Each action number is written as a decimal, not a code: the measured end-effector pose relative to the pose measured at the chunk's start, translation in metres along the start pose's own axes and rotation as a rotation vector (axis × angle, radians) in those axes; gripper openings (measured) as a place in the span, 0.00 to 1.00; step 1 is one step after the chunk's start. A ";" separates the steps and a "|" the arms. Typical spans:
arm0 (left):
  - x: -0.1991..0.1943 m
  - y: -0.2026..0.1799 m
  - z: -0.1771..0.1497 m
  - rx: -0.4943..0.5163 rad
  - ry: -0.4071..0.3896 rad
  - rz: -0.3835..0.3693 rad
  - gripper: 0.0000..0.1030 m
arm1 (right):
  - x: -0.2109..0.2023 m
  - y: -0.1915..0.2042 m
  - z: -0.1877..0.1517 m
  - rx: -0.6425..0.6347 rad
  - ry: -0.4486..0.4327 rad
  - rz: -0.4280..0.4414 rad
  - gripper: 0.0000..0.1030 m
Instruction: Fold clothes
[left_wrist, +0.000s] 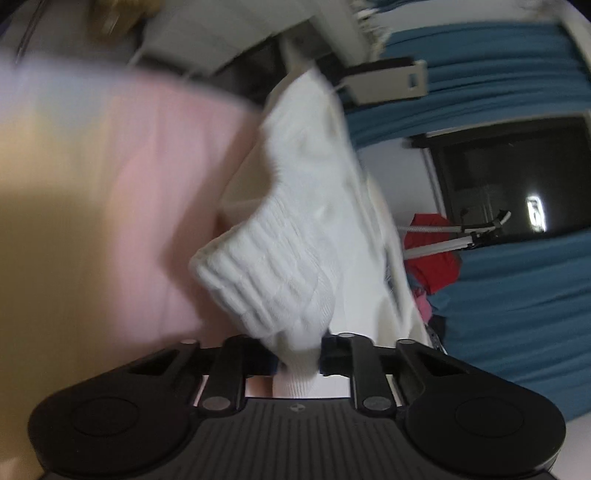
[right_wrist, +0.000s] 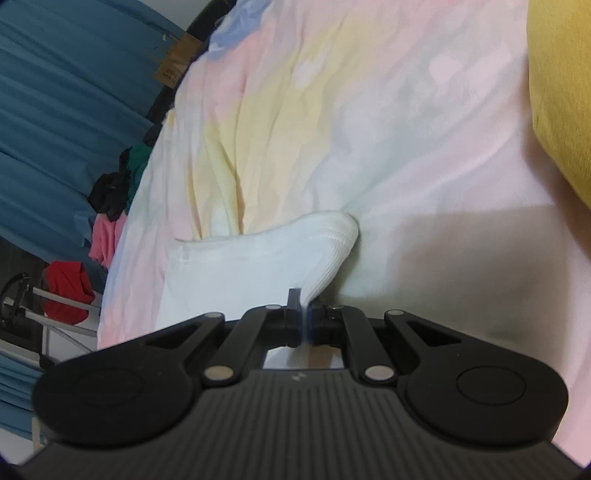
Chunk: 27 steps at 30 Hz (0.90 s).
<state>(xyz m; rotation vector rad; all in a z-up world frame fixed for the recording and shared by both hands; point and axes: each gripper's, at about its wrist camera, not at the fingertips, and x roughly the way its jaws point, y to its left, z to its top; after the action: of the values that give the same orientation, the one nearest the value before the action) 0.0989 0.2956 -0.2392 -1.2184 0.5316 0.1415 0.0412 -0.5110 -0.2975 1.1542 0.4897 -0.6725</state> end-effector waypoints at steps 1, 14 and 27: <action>-0.002 -0.002 0.006 0.006 -0.014 0.009 0.10 | -0.002 0.000 0.000 -0.011 -0.013 -0.009 0.06; -0.105 -0.024 0.085 0.121 -0.068 0.013 0.08 | -0.033 0.019 0.003 -0.222 -0.202 -0.128 0.06; -0.100 0.030 0.082 0.269 0.083 0.296 0.24 | -0.017 0.010 0.003 -0.345 -0.148 -0.308 0.09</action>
<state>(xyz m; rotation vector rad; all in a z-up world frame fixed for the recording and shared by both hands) 0.0264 0.3994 -0.1989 -0.8822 0.7766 0.2622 0.0359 -0.5070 -0.2785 0.7046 0.6363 -0.8926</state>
